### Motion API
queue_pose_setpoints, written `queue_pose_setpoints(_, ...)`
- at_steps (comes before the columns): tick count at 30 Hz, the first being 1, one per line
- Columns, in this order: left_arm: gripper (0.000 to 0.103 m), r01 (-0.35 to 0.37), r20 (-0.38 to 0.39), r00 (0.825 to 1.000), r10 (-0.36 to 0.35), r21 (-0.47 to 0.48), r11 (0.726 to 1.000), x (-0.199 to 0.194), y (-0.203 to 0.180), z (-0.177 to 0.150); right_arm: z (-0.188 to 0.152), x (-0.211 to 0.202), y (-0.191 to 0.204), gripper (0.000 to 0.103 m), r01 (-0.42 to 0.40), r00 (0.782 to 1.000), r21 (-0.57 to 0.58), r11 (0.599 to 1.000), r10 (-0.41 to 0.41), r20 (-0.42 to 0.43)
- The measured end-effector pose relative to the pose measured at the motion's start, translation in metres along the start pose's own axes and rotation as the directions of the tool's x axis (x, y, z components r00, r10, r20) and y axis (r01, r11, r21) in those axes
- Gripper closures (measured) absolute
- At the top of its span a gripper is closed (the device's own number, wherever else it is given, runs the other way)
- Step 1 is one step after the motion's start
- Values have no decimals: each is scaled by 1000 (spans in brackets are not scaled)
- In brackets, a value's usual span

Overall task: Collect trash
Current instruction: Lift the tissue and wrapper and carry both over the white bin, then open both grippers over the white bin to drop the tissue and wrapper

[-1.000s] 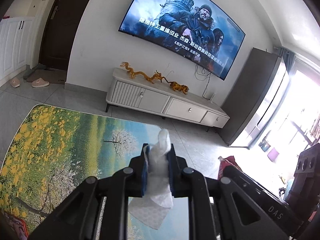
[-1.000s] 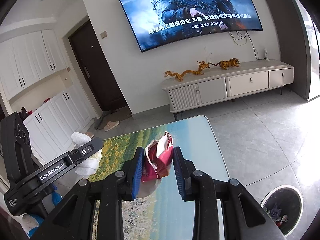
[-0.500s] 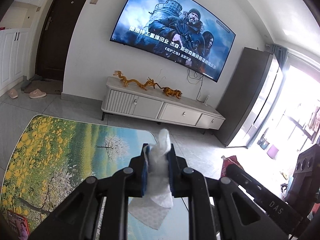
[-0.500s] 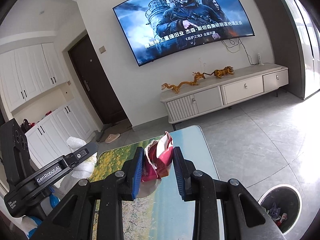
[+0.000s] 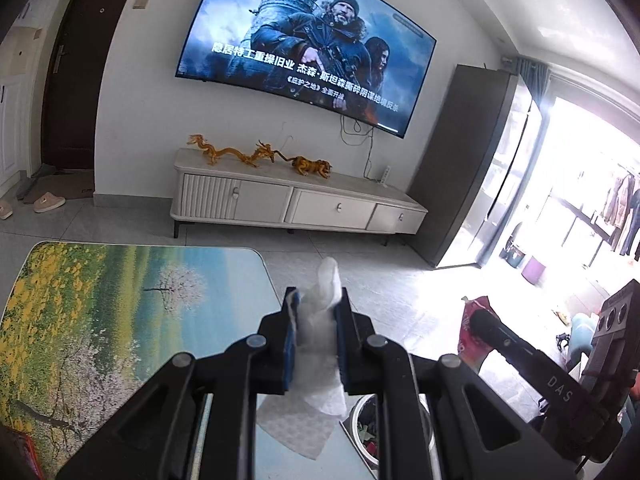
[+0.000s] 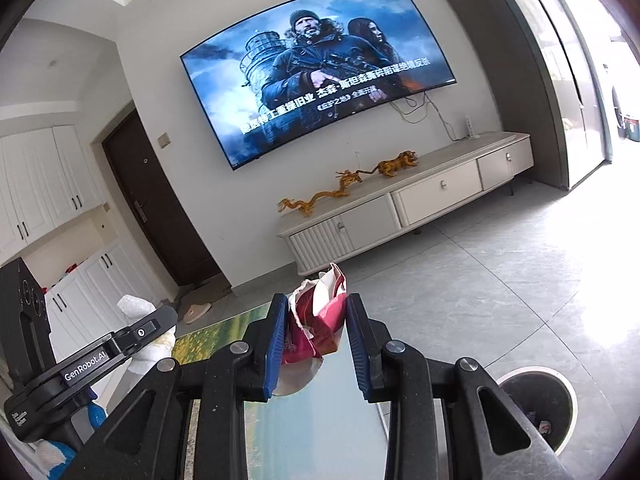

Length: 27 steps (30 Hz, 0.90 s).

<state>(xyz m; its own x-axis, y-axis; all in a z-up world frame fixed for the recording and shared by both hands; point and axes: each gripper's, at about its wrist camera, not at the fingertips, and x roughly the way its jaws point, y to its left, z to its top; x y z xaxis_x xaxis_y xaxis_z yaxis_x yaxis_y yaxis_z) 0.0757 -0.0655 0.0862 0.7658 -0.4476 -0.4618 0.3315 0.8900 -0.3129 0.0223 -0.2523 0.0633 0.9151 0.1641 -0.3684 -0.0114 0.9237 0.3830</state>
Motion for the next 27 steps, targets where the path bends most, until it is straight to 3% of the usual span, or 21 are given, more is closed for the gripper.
queue_pose_setpoints(6,87,59,-97,994,-53,58,997,49,-49,-17,0,-8,-54,75,113,993,59,992,-114,18)
queue_pose_setpoints(11,87,109,-208,975,-84,114,987,102,-95,-42,-14,-3,-109,75,216,976,130,968,-215,-22)
queue_pose_setpoints(15,86,148,-315,945,-94,152,977,151,-131,-72,-38,6,-161,75,296,955,211,932,-282,-95)
queue_pose_setpoints(20,84,202,-433,895,-110,172,964,206,-168,-111,-78,17,-219,75,394,915,283,874,-344,-211)
queue_pose_setpoints(27,83,238,-533,839,-114,170,956,264,-195,-146,-118,32,-269,75,486,863,346,803,-378,-334)
